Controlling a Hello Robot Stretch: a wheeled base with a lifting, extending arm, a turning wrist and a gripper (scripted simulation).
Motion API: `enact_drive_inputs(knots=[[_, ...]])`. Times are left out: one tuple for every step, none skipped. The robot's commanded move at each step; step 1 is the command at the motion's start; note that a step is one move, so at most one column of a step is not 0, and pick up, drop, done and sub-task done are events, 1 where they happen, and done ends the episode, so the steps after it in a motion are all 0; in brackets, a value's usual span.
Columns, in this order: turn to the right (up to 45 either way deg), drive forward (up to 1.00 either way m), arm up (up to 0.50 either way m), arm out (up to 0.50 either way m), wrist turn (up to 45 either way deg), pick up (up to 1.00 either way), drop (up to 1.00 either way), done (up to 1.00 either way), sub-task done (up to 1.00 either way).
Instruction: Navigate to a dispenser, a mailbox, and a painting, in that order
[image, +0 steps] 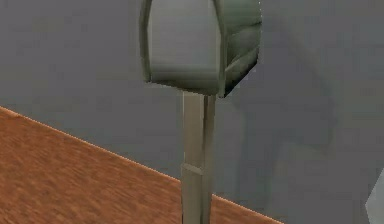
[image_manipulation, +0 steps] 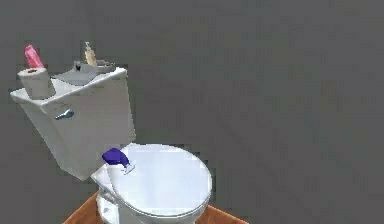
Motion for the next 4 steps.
enact_drive_inputs(knots=[[0.0,0.00,0.00,0.00,0.0,0.00,0.00,0.00,1.00],[-45.0,0.00,0.00,0.00,0.0,0.00,0.00,0.00,0.00],[-45.0,0.00,0.00,0.00,0.0,0.00,0.00,0.00,0.00],[-45.0,0.00,0.00,0.00,0.0,0.00,0.00,0.00,0.00]])
